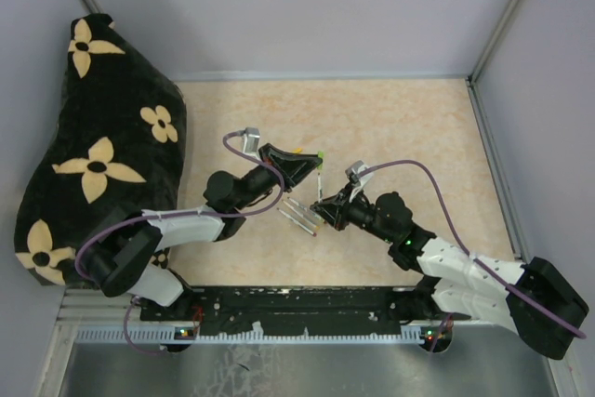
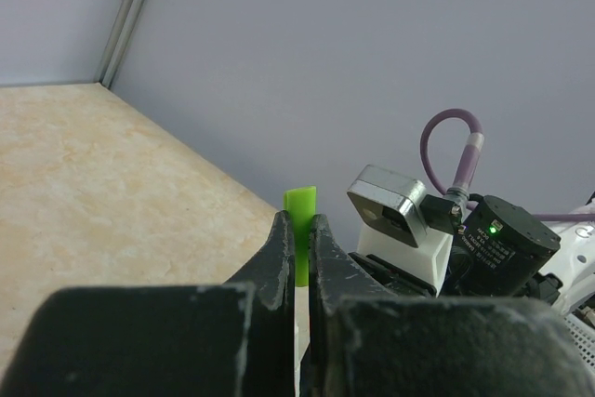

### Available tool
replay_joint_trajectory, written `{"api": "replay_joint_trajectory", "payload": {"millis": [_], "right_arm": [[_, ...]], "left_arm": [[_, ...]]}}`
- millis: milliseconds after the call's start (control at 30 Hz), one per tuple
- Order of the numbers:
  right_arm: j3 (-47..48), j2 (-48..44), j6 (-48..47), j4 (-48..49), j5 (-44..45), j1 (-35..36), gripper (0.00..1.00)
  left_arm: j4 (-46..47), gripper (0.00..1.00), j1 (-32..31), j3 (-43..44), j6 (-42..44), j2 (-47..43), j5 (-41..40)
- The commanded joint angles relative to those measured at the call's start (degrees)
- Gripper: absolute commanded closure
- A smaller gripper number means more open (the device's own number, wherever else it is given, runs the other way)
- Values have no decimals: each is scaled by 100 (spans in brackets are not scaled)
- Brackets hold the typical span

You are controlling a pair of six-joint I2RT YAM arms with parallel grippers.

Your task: Insert the pens into the pen caps

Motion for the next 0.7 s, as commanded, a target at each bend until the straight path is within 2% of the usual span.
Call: {"api": "replay_joint_trajectory", "payload": {"millis": [0,667], "right_arm": [[289,-5,-102,343,21,65,100],[291,-146,-146,351,134,65,100]], "left_arm": [[338,100,-43,-101,-37,3,88],[437,100,-97,-253,-74,99,77]]}}
